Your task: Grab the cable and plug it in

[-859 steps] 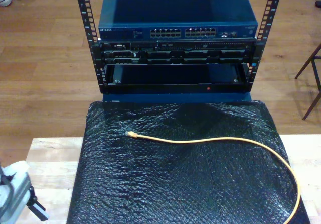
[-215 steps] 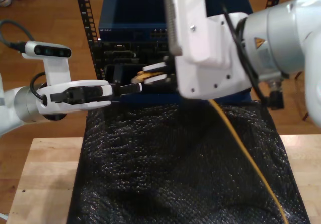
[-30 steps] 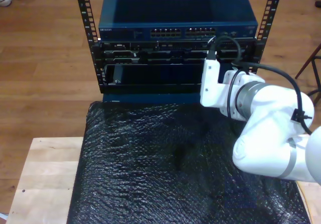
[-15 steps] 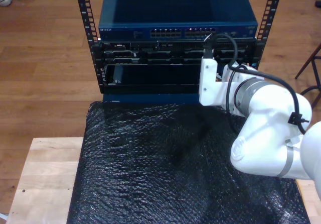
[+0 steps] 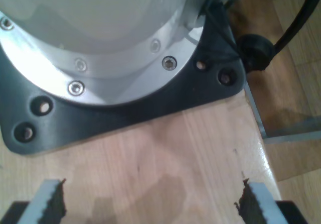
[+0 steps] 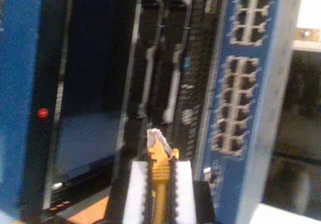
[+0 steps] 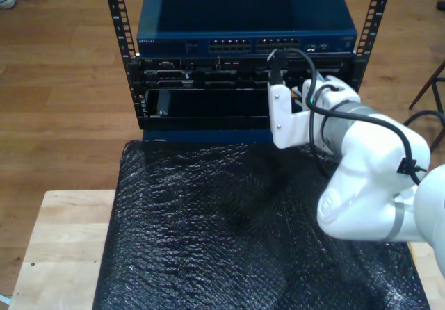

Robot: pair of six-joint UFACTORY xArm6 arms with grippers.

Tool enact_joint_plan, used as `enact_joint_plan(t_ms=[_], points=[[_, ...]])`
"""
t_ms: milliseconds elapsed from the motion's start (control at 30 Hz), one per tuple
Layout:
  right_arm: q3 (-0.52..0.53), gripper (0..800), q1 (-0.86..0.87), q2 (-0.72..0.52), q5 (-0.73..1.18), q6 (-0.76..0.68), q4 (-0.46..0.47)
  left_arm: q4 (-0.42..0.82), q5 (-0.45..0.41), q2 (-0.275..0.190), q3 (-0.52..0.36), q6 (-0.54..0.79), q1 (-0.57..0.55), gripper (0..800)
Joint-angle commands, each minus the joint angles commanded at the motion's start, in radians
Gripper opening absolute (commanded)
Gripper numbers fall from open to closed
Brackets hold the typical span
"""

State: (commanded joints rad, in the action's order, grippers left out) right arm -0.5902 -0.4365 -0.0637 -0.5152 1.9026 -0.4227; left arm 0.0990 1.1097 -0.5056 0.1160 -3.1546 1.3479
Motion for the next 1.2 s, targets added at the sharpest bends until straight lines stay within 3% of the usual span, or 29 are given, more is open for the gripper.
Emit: enact_joint_plan(t_ms=[433,733,1200], points=[[-0.077,0,-0.017,0.075,-0.008,0.0,0.0,0.0,0.0,0.0,-0.002,0.0,0.0,800],[-0.08,0,-0.025,0.152,-0.186,-0.011,-0.002,0.0,0.0,0.0,-0.002,0.0,0.0,800],[-0.215,0,-0.008,0.27,-0.195,-0.012,-0.003,0.0,0.0,0.0,0.0,0.0,0.0,800]])
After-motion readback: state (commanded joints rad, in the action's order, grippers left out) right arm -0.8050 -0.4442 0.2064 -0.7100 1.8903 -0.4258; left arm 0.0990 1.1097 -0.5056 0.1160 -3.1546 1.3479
